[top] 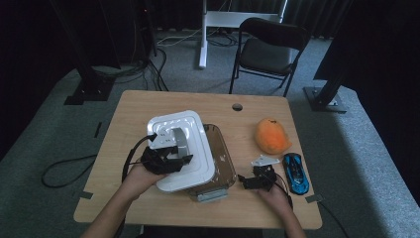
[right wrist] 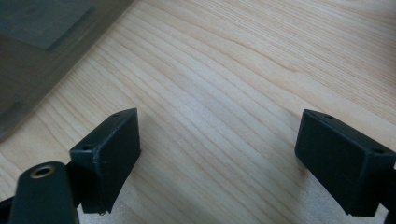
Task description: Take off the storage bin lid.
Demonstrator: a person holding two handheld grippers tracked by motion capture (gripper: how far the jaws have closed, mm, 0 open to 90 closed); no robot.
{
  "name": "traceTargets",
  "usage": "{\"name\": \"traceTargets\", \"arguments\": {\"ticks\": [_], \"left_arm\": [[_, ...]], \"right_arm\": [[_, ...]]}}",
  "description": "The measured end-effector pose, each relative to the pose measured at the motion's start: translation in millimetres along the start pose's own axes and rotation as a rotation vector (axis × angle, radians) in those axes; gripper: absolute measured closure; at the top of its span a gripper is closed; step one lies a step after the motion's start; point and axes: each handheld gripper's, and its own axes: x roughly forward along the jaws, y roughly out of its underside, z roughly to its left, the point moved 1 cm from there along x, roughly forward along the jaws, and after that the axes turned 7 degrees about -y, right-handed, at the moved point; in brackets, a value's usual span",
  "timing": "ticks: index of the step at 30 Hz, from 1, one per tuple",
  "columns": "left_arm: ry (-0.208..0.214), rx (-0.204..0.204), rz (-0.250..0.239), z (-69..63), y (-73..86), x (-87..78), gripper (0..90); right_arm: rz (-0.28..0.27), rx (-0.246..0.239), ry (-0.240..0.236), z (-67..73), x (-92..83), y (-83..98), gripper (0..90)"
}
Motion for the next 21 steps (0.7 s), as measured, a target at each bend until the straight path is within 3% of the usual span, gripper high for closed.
{"name": "traceTargets", "arguments": {"ticks": [21], "left_arm": [[-0.047,-0.062,0.0,43.7,45.8,-31.2,55.5]], "right_arm": [[0.002,0.001,0.0,0.1,-0.1,0.0,13.2]]}}
